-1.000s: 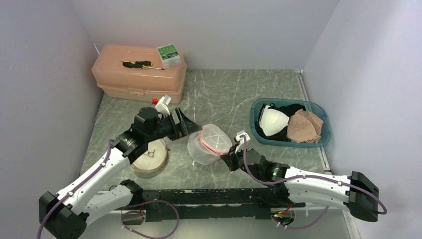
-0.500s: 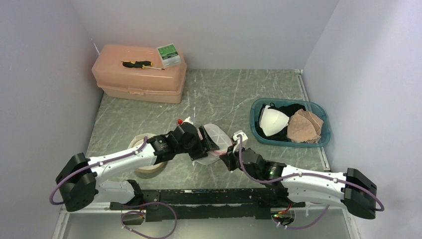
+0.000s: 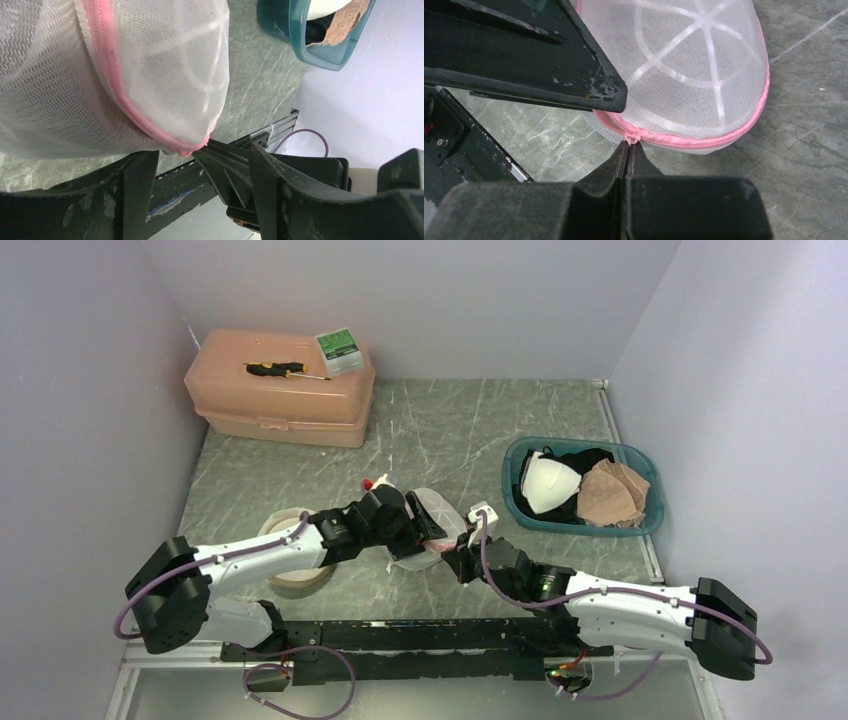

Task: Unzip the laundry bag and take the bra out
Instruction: Unzip the laundry bag at the center of the board.

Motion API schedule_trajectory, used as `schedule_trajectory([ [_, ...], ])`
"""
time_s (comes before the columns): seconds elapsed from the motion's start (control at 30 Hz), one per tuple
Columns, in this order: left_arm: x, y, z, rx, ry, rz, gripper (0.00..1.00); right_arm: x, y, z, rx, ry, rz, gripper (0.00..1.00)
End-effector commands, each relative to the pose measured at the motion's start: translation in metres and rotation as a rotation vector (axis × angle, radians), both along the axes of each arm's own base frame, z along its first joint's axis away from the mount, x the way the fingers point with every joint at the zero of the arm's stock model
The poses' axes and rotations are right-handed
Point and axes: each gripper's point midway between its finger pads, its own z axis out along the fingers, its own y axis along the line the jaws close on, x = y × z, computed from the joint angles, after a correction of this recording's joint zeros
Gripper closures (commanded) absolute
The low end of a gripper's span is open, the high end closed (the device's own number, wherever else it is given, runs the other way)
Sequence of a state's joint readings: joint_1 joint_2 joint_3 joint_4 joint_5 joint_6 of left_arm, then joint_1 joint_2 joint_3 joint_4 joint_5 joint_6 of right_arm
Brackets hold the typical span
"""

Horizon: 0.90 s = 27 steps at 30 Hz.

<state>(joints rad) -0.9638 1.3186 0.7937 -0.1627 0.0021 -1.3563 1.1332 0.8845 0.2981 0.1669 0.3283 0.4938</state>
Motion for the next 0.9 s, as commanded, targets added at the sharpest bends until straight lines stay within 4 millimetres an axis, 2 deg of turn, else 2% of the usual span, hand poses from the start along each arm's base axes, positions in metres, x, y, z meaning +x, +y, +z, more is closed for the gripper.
schedule_trajectory([
  [0.0,-0.003,0.002,0.037,-0.056,-0.036,0.006,0.26,0.005,0.008,0.029,0.07,-0.047,-0.002,1.0],
  [0.17,-0.018,0.013,0.052,-0.074,-0.033,0.018,0.25,0.006,0.005,0.031,0.065,-0.059,-0.011,1.0],
  [0.33,-0.022,-0.001,0.057,-0.087,-0.035,0.013,0.27,0.007,0.007,0.031,0.066,-0.061,-0.012,1.0],
  [0.57,-0.011,-0.017,0.025,-0.065,0.01,0.058,0.35,0.005,0.009,0.036,0.079,-0.055,0.001,1.0],
  [0.7,-0.008,-0.019,0.018,-0.047,0.01,0.063,0.36,0.003,0.007,0.035,0.079,-0.052,0.002,1.0],
  [0.87,0.002,-0.013,0.011,-0.014,-0.001,0.095,0.39,0.002,0.006,0.033,0.08,-0.049,0.006,1.0],
])
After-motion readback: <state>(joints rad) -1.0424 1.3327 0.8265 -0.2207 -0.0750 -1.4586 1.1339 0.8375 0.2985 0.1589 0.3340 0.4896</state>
